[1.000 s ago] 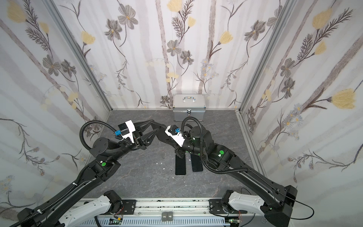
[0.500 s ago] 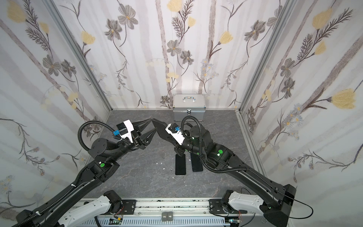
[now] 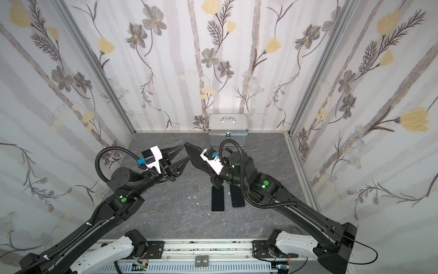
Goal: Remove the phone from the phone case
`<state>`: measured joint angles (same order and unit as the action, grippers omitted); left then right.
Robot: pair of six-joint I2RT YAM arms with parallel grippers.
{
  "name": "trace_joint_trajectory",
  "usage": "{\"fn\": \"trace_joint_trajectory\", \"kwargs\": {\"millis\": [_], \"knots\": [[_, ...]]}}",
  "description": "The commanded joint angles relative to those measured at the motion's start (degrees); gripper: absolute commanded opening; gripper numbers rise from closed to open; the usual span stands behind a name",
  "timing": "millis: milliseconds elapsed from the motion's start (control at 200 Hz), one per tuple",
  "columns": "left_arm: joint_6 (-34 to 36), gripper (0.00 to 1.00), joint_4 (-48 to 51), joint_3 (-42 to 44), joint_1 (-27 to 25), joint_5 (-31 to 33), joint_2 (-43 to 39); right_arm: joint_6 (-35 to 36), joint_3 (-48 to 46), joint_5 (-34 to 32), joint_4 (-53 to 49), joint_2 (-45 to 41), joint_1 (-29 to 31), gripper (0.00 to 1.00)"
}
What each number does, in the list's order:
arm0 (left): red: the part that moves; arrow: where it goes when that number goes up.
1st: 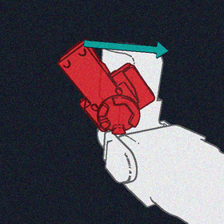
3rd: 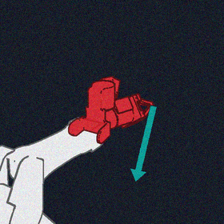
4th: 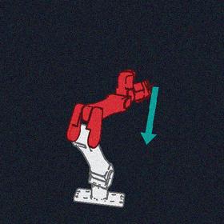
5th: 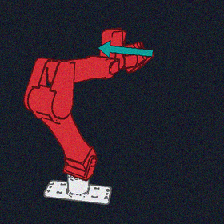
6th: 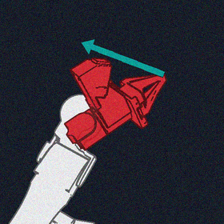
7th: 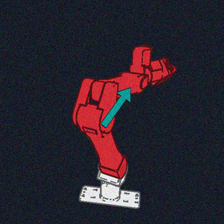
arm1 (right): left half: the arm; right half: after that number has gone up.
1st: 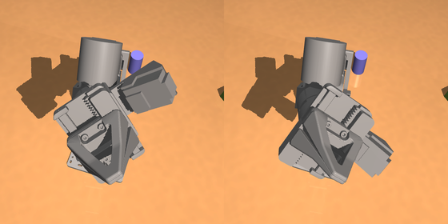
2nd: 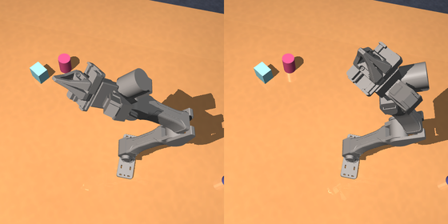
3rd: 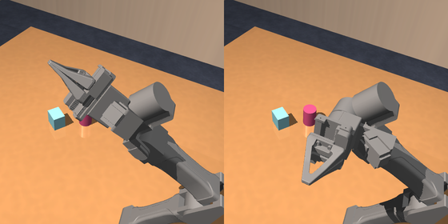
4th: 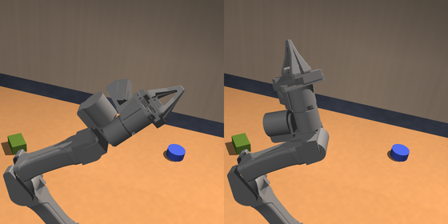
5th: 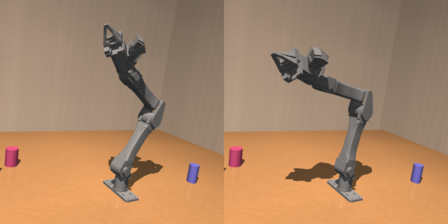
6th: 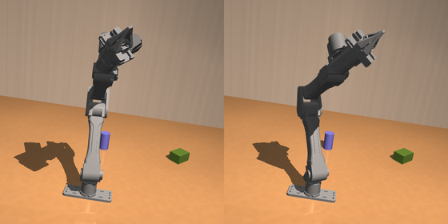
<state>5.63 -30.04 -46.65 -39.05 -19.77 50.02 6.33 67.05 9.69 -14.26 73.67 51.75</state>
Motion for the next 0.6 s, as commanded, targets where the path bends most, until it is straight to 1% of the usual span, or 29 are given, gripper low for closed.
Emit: {"fn": "trace_joint_trajectory", "kwargs": {"millis": [0, 180, 355, 600], "knots": [[0.2, 0.5, -1.2, 0.0, 0.1, -0.1, -0.1, 0.8, 0.0, 2.3, 5.6, -0.3, 0.2, 0.0], [0.2, 0.5, -1.2, 0.2, 0.0, 0.2, -0.2, 1.2, -0.2, 2.5, 5.6, -0.4, 0.4, 0.0], [0.2, 0.51, -1.2, 0.4, 0.0, 0.7, -0.7, 1.0, -0.9, 0.4, 6.2, -1.2, 0.4, 0.0], [0.2, 0.51, -1.2, 0.2, 0.0, 0.0, -0.3, 1.0, -0.3, 1.8, 5.4, -0.2, 0.5, 0.0]]}}
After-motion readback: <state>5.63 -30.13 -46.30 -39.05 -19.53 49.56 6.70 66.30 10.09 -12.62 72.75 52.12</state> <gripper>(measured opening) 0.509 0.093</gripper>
